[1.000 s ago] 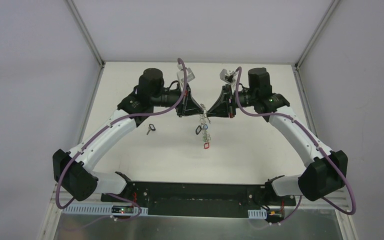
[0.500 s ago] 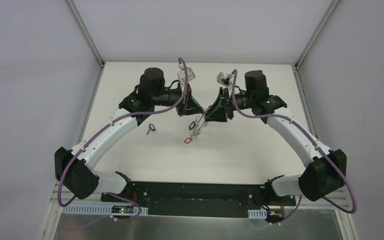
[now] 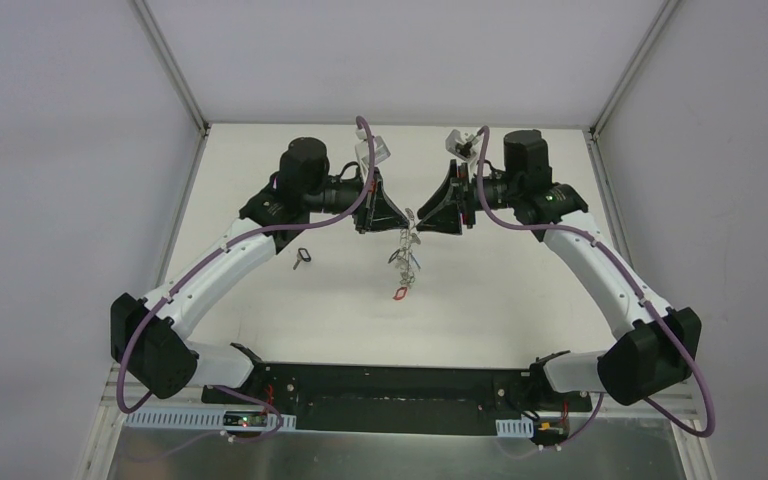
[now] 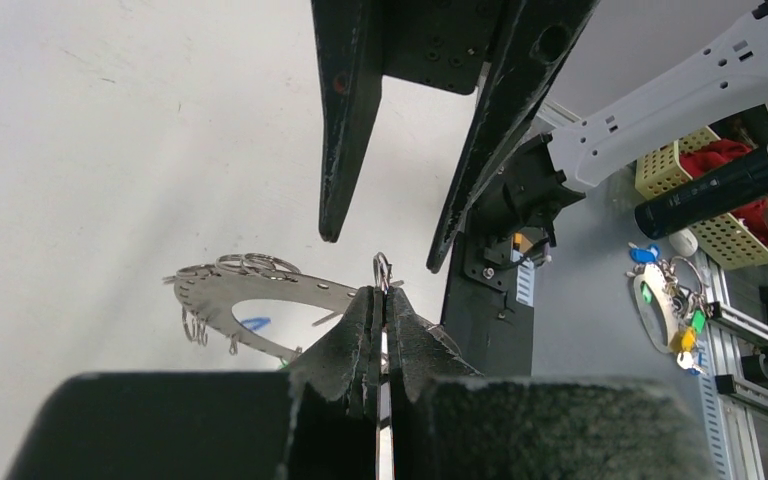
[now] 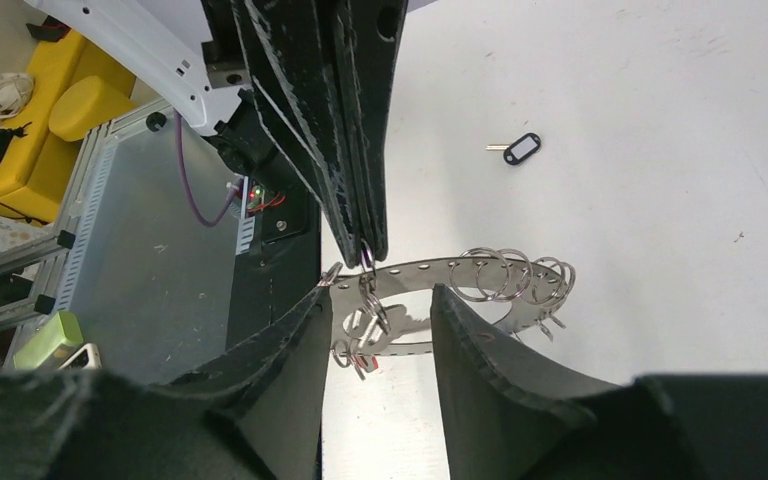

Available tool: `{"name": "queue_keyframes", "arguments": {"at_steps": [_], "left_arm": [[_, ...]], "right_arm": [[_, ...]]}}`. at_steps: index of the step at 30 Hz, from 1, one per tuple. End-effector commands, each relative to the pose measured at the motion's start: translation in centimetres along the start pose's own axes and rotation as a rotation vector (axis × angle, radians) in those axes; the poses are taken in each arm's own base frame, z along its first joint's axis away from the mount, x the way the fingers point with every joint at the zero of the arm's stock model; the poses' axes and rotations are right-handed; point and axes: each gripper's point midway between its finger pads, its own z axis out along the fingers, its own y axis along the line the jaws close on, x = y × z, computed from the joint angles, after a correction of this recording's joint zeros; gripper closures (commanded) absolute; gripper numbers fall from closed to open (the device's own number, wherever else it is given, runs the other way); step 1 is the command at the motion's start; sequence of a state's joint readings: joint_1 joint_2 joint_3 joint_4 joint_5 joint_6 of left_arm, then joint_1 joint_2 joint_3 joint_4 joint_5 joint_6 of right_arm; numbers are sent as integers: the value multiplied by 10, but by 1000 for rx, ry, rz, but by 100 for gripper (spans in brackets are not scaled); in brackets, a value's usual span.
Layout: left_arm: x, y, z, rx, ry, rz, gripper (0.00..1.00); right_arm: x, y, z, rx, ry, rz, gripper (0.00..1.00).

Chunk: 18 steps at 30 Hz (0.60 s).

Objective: Put the keys on the keyring

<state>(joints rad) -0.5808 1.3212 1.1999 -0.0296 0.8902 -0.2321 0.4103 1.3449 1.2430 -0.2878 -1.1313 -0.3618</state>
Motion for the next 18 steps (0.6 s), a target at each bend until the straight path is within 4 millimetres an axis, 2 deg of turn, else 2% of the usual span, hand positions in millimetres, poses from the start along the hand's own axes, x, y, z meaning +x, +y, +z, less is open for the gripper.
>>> {"name": "queue_keyframes", "arguments": {"at_steps": [1,6,18], "left_arm": [[-19,-19,-7,56,-63,59,100],[-20,-19,-7,55,-66,56,100],[-22,-18,-5,61,-71,47,100]], "right_arm": [[-28,12,-7,-1,-47,-58,57],[-28,15,-3,-38,-51,-37,61],[-11,8,8,-53,-37,3,66]]}}
